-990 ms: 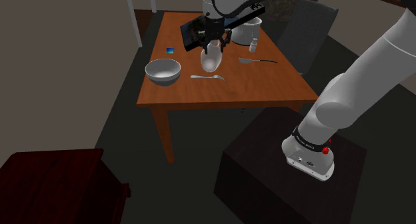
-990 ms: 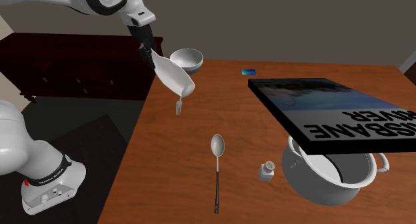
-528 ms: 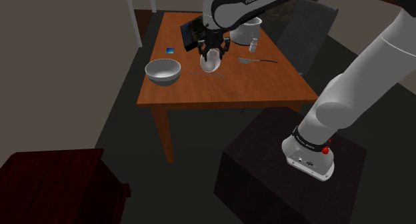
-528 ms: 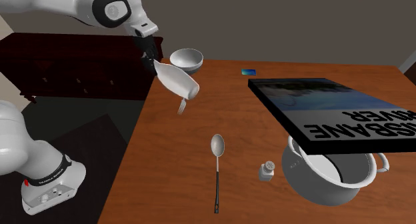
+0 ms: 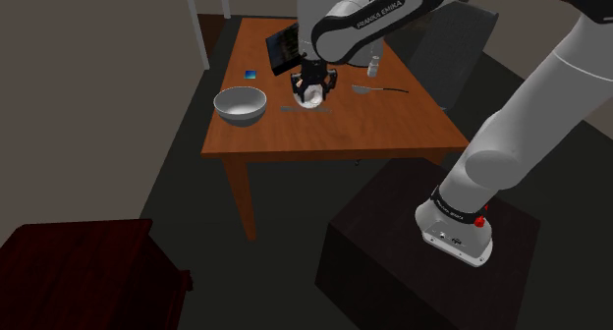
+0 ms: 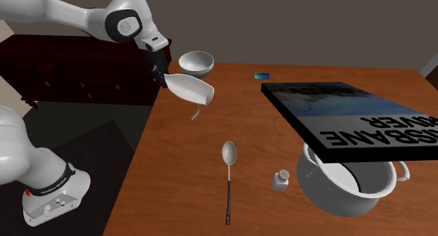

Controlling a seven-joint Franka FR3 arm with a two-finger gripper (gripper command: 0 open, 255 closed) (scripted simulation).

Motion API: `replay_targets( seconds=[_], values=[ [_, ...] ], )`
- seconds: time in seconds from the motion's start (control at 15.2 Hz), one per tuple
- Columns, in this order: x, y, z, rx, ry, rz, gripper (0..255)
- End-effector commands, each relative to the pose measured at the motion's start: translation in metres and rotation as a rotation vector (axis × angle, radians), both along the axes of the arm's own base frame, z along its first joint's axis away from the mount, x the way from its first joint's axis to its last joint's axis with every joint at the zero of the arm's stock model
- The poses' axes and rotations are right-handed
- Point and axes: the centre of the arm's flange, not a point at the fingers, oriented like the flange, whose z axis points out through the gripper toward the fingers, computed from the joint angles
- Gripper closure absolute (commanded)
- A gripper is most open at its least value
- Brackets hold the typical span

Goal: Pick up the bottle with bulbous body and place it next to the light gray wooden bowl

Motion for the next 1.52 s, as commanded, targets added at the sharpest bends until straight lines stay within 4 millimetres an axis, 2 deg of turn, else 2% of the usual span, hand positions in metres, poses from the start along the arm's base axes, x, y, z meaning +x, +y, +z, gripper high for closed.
replay_targets(
  seconds=[0.0, 0.46, 0.99, 1.06, 1.39, 1.45],
  values=[
    [0.001, 0.0, -0.01, 0.0, -0.001, 0.0, 255],
    [0.001, 0.0, -0.049, 0.0, -0.001, 0.0, 255],
    [0.001, 0.0, -0.049, 0.0, -0.001, 0.0, 255],
    [0.001, 0.0, -0.049, 0.0, -0.001, 0.0, 0],
    [0.001, 0.0, -0.049, 0.0, -0.001, 0.0, 0],
    [0.0, 0.002, -0.036, 0.0, -0.001, 0.0, 0]
  ],
)
